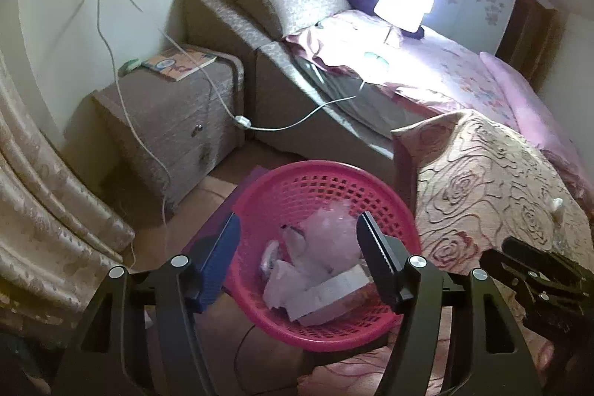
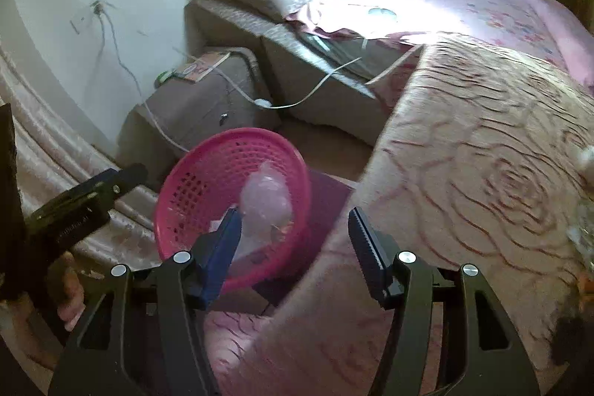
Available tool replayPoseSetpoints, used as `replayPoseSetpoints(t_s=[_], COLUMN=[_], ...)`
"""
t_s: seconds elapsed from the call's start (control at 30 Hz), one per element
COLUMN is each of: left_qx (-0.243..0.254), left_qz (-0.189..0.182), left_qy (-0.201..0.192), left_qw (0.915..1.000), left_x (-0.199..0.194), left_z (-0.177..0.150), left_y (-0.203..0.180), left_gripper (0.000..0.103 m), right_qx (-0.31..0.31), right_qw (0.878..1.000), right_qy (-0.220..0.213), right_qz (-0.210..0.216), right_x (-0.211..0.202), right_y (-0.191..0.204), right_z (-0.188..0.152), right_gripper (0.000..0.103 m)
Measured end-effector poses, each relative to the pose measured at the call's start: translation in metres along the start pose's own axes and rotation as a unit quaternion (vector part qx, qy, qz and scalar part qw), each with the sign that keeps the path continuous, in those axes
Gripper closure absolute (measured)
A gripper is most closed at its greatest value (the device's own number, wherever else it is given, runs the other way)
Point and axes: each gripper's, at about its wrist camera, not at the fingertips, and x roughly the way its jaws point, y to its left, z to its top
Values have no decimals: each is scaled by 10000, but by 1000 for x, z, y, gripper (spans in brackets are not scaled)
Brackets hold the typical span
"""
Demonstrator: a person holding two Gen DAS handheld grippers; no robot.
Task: Collect trash
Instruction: 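Move both open tools back over the remaining trash on the bed, then grasp the dark crumpled wrapper with the left tool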
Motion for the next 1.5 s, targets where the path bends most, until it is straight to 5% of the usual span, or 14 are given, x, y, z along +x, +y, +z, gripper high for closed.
replayPoseSetpoints(t_s=[0.73,1.03,1.17,1.5], left_qx=[1388,1948,2094,2712], left_qz=[-1085,-1631,-2150,-2398], left_qy=[92,228,523,714], left_qw=[9843,9669,9525,9294], left_x=[-29,-36,-32,-22], left_z=[-51,-73,-80,-99], left_y=[-148,-212,-243,-306], left_gripper=[39,39,39,39], right_qx=[903,1489,1636,1907], right_qw=[9816,9655,9609,9568], right_qy=[-968,-1160,-1248,-1228], right_qz=[-1374,-1793,-1855,-1819], right_x=[-145,-181,-191,-197], right_y=[-140,-196,-210,-231], right_z=[-81,-109,-116,-133], right_gripper=[39,39,39,39])
